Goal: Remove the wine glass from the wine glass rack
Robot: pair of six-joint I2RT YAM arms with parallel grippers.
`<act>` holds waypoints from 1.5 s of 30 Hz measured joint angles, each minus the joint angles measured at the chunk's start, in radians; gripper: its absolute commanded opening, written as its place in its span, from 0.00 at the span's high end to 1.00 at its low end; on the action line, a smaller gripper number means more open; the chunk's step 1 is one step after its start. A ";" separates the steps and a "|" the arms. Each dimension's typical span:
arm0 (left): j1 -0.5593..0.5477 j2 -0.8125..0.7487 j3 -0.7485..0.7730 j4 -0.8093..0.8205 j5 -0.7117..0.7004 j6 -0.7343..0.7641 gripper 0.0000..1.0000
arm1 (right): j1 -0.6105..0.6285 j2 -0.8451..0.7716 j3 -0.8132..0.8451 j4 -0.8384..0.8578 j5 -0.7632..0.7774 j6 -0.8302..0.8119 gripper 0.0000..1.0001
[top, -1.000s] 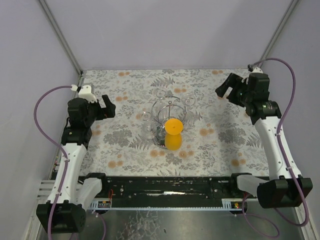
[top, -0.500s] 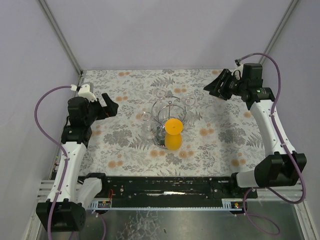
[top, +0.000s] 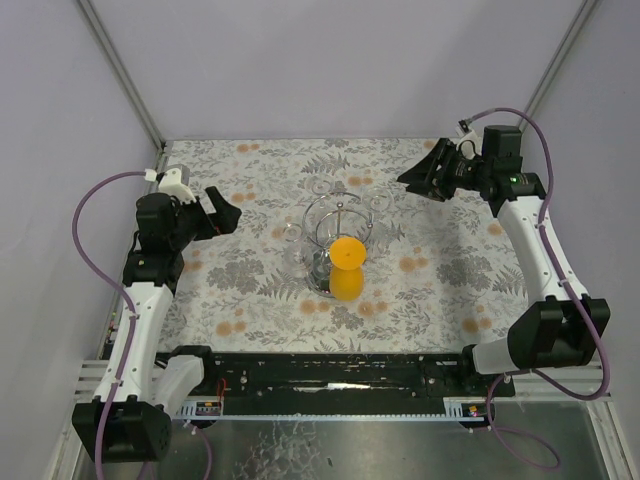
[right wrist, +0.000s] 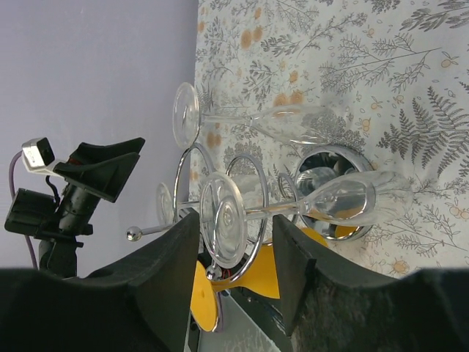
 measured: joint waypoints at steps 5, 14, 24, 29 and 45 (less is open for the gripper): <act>0.000 0.000 0.000 0.000 0.017 0.001 0.00 | 0.002 0.003 -0.018 0.018 -0.020 0.007 0.49; 0.000 0.000 0.000 0.000 0.036 0.001 0.00 | 0.033 0.028 -0.050 0.034 -0.032 0.019 0.49; 0.000 0.002 0.000 0.000 0.050 0.008 0.00 | 0.069 0.040 -0.050 0.061 -0.034 0.034 0.55; 0.000 0.011 0.000 0.001 0.060 0.008 0.00 | 0.074 0.040 -0.050 0.061 -0.035 0.035 0.58; 0.000 0.030 0.000 0.001 0.063 0.022 0.00 | 0.076 0.042 -0.056 0.068 -0.052 0.035 0.72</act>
